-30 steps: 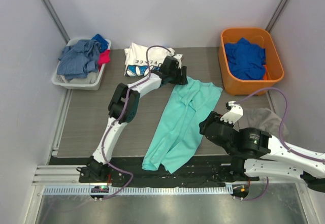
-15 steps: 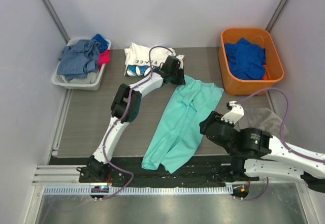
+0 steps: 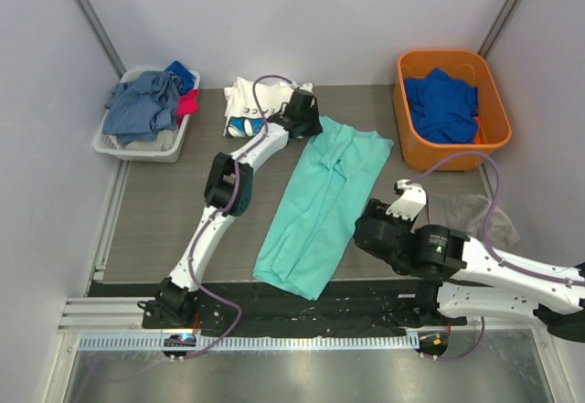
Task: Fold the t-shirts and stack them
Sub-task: Fold the tshirt
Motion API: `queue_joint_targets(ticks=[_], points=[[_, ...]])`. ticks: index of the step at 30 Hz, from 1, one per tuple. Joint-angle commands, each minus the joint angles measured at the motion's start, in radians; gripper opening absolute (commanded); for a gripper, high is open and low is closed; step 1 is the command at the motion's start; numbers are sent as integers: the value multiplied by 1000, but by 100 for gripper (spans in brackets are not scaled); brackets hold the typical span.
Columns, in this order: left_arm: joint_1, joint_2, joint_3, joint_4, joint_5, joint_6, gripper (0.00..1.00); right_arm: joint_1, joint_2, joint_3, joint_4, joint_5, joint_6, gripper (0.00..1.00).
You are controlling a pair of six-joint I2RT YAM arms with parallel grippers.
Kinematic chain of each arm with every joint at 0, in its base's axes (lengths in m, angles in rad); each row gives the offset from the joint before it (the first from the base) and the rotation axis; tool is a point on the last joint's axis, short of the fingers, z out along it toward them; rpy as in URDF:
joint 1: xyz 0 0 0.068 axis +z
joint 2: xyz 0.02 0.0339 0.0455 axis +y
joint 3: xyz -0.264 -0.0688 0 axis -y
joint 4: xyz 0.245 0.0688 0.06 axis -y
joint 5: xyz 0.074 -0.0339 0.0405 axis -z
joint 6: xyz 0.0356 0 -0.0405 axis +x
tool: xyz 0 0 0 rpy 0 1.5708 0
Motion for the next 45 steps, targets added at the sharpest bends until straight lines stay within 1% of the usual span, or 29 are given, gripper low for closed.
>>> queue_joint_targets(ticks=[1, 6, 7, 8, 9, 10, 12, 13, 22, 29, 38, 42, 45], points=[[43, -7, 9, 43, -79, -90, 0, -9, 20, 50, 42, 71, -20, 68], [55, -19, -22, 60, -88, -110, 0, -23, 41, 46, 67, 57, -33, 68], [58, -18, -22, 65, -78, -116, 2, -24, 41, 44, 73, 52, -35, 68], [59, -18, -25, 68, -70, -117, 24, -28, 43, 44, 73, 51, -35, 68], [61, -19, -28, 78, -62, -119, 40, -31, 41, 44, 77, 51, -35, 68], [59, -25, -31, 85, -62, -119, 69, -32, 40, 44, 78, 48, -37, 68], [63, -33, -51, 108, -62, -116, 92, -35, 30, 43, 81, 43, -38, 68], [66, -37, -54, 115, -35, -117, 99, -40, 27, 41, 82, 43, -40, 68], [118, -8, -48, 109, -35, -168, 100, -61, 12, 30, 87, 26, -53, 69], [159, -31, -73, 37, -133, -165, 100, -89, 7, 20, 105, 3, -76, 69], [199, -103, -179, 33, -226, -156, 100, -112, -6, 0, 127, -26, -84, 69], [214, -120, -208, 37, -219, -153, 100, -116, -10, -5, 130, -29, -86, 69], [214, -136, -214, 68, -162, -134, 100, -120, -6, -6, 136, -32, -92, 69]])
